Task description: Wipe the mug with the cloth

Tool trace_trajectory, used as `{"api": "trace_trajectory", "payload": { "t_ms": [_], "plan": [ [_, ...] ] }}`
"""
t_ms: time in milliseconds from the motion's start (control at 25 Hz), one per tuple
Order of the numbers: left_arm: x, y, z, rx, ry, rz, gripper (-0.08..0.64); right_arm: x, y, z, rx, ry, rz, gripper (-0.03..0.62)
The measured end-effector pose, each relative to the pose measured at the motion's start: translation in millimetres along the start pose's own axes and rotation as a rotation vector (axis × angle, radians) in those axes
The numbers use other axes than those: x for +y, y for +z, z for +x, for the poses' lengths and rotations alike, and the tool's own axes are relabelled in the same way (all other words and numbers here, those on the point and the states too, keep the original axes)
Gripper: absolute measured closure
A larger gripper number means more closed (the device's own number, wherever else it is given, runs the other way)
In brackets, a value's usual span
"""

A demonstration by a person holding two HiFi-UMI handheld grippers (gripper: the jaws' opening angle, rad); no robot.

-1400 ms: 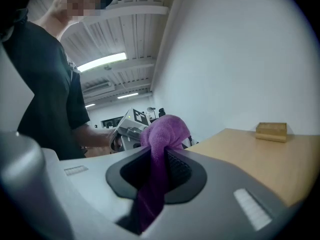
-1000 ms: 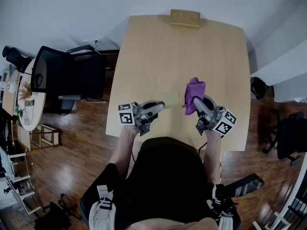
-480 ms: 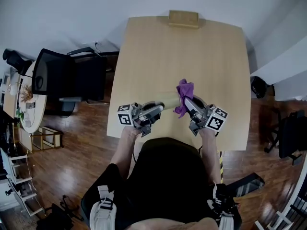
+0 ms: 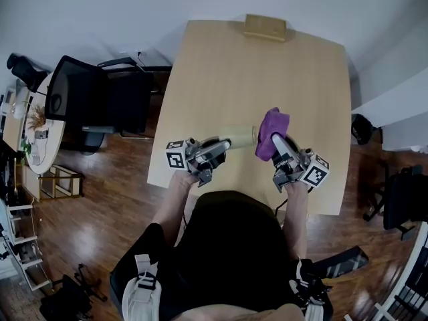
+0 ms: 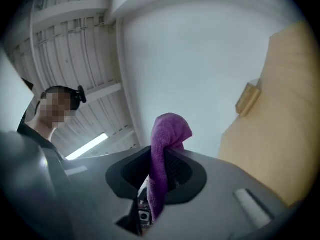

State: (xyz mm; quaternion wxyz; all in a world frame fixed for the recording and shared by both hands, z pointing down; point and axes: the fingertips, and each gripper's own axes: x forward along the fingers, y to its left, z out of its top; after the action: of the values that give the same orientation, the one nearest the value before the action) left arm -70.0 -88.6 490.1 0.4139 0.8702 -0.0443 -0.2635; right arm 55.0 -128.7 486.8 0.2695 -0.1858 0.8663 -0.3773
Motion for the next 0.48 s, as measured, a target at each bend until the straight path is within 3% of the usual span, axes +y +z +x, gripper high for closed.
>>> {"api": "trace_trajectory", "payload": {
  "t_ms": [80,200,400,480],
  "plan": [
    [0.1,-1.3,3.2,0.008,-0.003,0.001,0.519,16.6,-4.9,10.6,0.054,0.040,-0.058,0.532],
    [-3.4,-4.5,8.1,0.009,-0.022,0.001,0.514,11.8,-21.6,16.9,0.108,0.009,-0.083,0.532],
    [5.9,-10.3,0.9,0.015,0.029,0.003,0.516,-46.5,-40.4,-4.6,0.146,-0.226,-0.031,0.532],
    [10.2,-7.6,-4.9,-0.003,0.048,-0.002,0.519,-47.0,-31.5,-10.8,0.111,-0.240,-0.020,0.532]
  ]
}}
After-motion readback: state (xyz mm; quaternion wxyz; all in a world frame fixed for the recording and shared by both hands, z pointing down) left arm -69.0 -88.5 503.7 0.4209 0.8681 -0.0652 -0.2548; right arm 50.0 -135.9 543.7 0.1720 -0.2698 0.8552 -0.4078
